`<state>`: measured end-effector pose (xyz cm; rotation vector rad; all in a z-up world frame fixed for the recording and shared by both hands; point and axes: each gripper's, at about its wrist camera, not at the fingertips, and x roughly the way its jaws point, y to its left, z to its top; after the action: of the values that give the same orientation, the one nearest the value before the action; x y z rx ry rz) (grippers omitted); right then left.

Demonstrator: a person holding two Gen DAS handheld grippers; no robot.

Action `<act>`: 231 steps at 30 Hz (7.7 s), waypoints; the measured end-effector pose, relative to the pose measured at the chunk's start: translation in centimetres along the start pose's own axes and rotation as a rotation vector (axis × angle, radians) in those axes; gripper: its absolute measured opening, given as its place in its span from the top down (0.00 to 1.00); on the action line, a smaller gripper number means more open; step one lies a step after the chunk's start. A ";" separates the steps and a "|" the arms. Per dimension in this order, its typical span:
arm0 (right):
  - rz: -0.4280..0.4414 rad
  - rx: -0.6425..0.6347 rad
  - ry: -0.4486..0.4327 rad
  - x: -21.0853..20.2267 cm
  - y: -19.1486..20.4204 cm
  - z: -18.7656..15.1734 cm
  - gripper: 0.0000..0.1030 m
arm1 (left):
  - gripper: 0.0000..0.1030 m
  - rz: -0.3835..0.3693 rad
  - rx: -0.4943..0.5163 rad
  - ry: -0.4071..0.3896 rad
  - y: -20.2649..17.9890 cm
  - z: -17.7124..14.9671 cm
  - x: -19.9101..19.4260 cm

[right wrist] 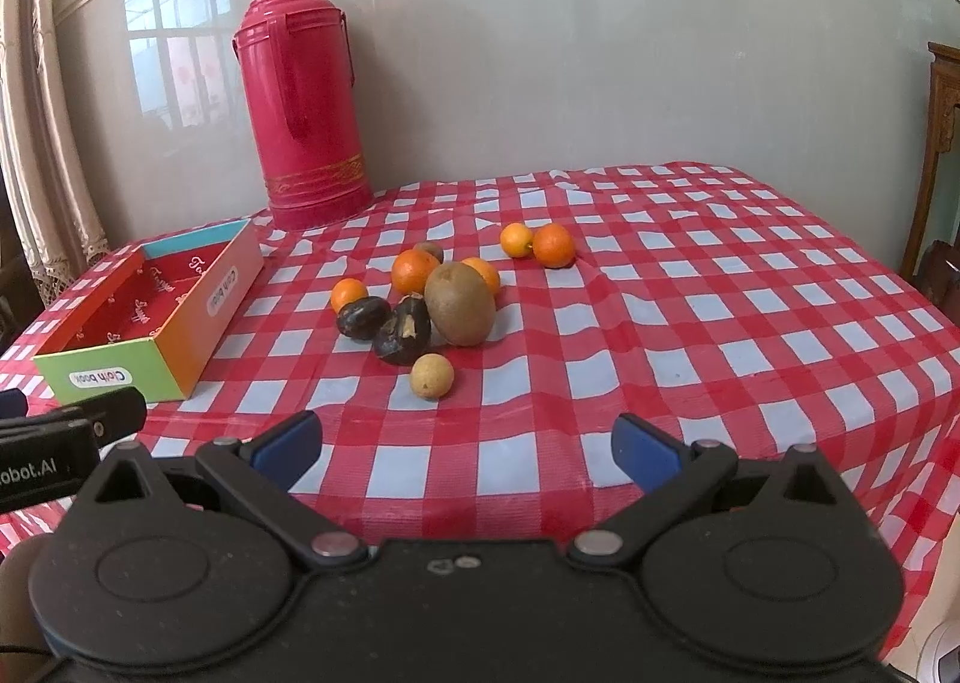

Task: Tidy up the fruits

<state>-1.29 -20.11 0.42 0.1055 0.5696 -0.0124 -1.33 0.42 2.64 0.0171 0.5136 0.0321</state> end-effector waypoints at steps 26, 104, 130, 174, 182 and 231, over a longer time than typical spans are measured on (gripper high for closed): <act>0.003 0.003 0.014 0.2 0.2 -0.1 0.05 | 0.00 -0.001 -0.007 0.006 -0.1 -0.1 0.1; -0.154 0.420 -0.273 2.3 -13.2 0.2 0.05 | 0.00 -0.225 0.430 -0.076 -16.7 5.0 9.7; -0.137 0.448 -0.257 3.0 -13.5 0.0 0.05 | 0.58 -0.258 0.390 0.047 -18.7 4.7 14.6; -0.024 0.240 -0.171 6.6 -5.4 0.9 0.05 | 0.54 0.330 -0.104 0.184 9.6 6.8 18.2; 0.039 0.176 -0.166 6.9 -3.4 1.3 0.05 | 0.31 0.319 -0.150 0.127 9.8 7.9 15.7; 0.167 0.034 -0.060 10.2 3.0 1.7 0.84 | 0.00 0.500 -0.320 -0.104 20.2 -3.0 1.5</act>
<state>8.32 -17.10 -3.36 0.1853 0.4995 0.1365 -2.05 20.68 -0.16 -0.1656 0.3848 0.5992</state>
